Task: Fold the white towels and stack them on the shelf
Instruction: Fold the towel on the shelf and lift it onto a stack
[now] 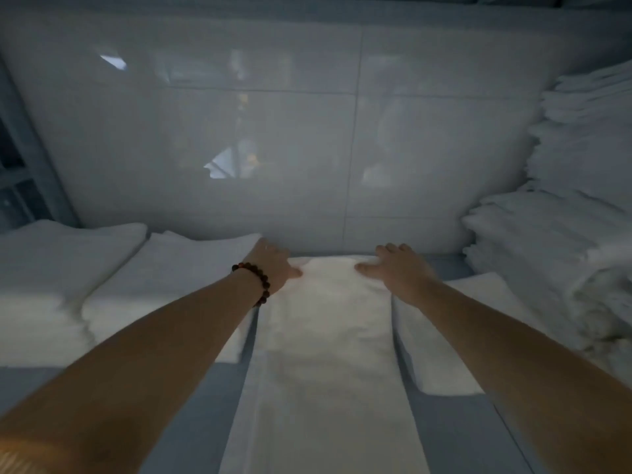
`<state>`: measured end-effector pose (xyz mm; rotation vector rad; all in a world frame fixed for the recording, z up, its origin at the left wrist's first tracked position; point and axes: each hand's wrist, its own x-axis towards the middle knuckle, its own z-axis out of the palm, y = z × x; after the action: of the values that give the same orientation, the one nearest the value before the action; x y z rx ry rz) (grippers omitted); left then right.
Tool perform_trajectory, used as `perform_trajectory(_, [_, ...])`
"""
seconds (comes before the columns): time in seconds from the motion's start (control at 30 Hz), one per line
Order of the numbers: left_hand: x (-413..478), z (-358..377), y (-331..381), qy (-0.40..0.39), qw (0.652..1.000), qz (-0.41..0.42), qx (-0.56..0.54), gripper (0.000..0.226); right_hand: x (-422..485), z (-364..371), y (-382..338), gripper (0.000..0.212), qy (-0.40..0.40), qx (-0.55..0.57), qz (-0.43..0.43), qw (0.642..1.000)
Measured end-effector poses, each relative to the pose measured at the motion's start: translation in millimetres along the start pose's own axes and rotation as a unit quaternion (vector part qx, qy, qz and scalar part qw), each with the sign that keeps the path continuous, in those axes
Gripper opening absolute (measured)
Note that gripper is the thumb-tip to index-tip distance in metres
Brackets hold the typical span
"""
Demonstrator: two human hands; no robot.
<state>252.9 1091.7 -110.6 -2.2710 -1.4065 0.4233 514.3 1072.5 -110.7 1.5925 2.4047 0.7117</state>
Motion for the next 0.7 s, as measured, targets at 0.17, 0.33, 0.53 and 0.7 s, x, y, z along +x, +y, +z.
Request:
perform_trajectory(0.17, [-1.3, 19.2, 12.5, 0.069, 0.997, -0.006, -0.025, 0.048, -10.6, 28.5, -12.0, 0.067, -0.011, 0.083, 0.040, 0.996])
perform_trajectory(0.33, [-10.6, 24.6, 48.1, 0.048, 0.980, -0.014, -0.194, 0.053, -15.6, 32.2, -44.5, 0.049, -0.022, 0.183, 0.078, 0.980])
perform_trajectory(0.53, [-38.3, 68.6, 134.2, -0.113, 0.942, -0.042, -0.312, 0.058, -38.1, 61.4, -121.0, 0.055, -0.172, 0.295, 0.094, 0.935])
perform_trajectory(0.7, [-30.3, 94.6, 137.0, -0.036, 0.949, -0.071, -0.304, 0.058, -34.3, 87.4, -127.5, 0.058, -0.115, 0.297, 0.119, 0.940])
